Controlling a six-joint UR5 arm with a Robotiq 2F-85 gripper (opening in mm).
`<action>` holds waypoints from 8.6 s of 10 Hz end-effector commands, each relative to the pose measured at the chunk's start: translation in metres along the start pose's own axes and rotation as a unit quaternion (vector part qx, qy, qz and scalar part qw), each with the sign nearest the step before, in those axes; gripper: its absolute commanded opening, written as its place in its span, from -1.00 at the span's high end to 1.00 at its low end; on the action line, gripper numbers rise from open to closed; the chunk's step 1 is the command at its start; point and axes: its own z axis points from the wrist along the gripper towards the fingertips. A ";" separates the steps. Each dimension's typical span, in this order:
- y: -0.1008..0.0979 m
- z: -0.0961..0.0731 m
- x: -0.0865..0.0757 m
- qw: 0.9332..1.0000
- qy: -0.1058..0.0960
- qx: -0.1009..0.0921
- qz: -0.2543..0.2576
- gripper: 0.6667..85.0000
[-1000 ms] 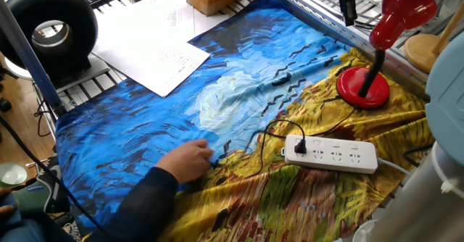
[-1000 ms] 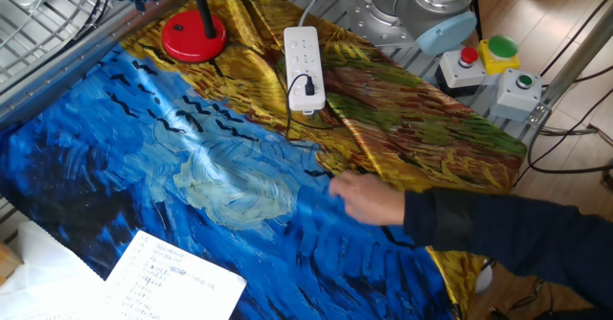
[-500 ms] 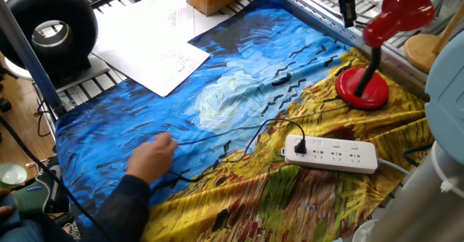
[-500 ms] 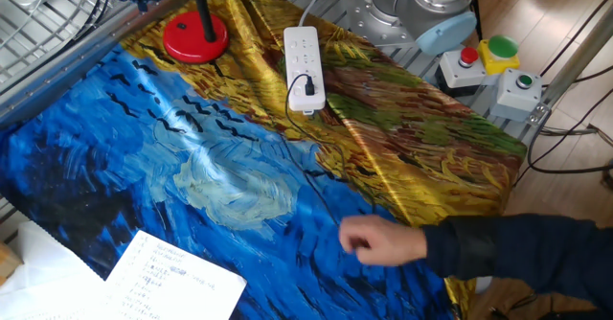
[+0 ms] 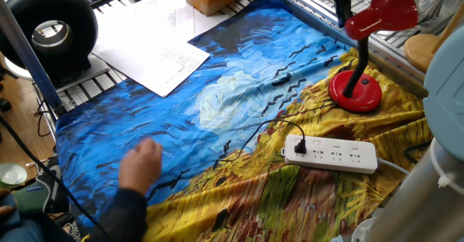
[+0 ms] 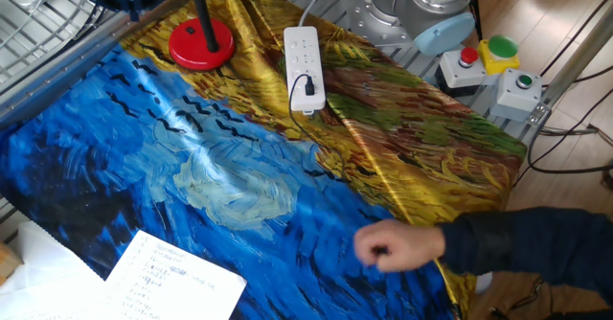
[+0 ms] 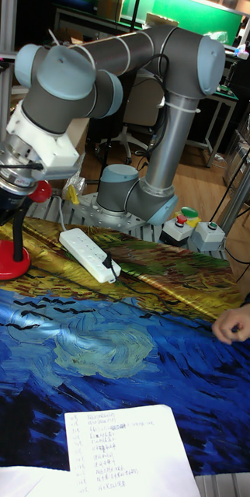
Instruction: Turn on the desk lamp by pressing the button
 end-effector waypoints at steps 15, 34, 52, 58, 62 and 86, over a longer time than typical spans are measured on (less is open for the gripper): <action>-0.003 -0.030 0.071 0.999 -0.020 0.029 -0.038 0.98; 0.041 0.018 -0.048 0.976 -0.217 -0.011 0.013 0.98; 0.156 -0.031 -0.111 0.946 -0.237 -0.159 0.151 0.98; 0.134 -0.031 -0.123 0.932 -0.241 -0.137 0.232 0.98; 0.132 -0.031 -0.124 0.930 -0.241 -0.136 0.242 0.98; 0.175 -0.106 -0.301 0.821 -0.255 -0.267 0.435 0.98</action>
